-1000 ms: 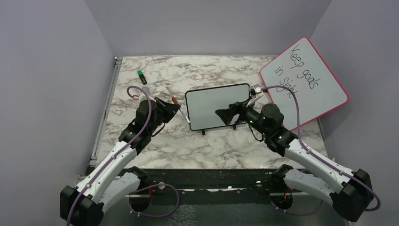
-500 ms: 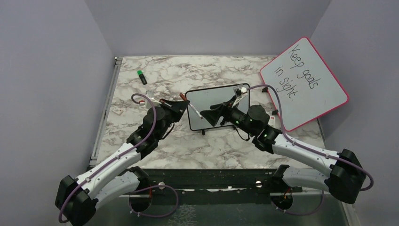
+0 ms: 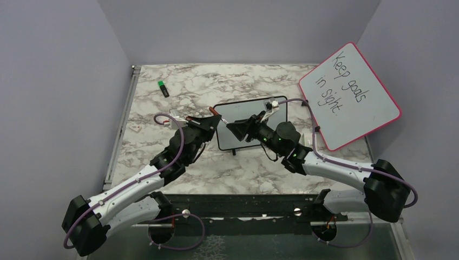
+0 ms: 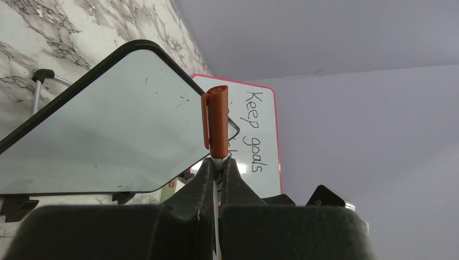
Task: Write a sentence on the whiteboard
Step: Open the whiteboard marker at the center of the board.
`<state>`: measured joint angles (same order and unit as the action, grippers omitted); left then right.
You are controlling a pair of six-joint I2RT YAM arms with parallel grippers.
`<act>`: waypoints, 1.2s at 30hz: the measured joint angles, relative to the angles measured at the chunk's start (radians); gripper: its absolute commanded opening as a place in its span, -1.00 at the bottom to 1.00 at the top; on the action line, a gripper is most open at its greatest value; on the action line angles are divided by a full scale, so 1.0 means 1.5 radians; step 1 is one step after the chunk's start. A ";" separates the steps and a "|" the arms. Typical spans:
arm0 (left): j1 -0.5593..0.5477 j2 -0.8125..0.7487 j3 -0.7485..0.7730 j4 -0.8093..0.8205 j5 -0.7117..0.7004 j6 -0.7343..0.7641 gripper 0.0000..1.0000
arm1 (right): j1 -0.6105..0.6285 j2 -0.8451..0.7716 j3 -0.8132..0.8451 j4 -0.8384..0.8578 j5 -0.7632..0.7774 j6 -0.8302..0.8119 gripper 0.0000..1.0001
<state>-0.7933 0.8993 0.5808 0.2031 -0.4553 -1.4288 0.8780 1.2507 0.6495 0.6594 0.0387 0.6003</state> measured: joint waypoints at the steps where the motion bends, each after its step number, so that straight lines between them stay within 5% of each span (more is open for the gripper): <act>1: -0.001 0.000 0.000 0.001 -0.003 -0.001 -1.00 | 0.000 0.003 0.000 0.005 0.000 0.004 -0.09; 18: -0.006 0.016 -0.001 0.015 -0.031 -0.027 -1.00 | 0.005 0.033 0.003 0.051 0.001 0.018 -0.47; 27: -0.009 0.018 -0.015 0.039 -0.034 -0.047 -1.00 | 0.007 0.034 0.003 0.054 0.003 0.019 -0.99; 36: -0.011 -0.004 -0.051 0.054 -0.039 -0.010 -0.20 | 0.010 0.026 0.014 0.005 0.003 -0.018 -0.99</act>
<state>-0.8104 0.8940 0.5041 0.2836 -0.5144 -1.4445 0.8928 1.2900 0.6708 0.6662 0.0433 0.5732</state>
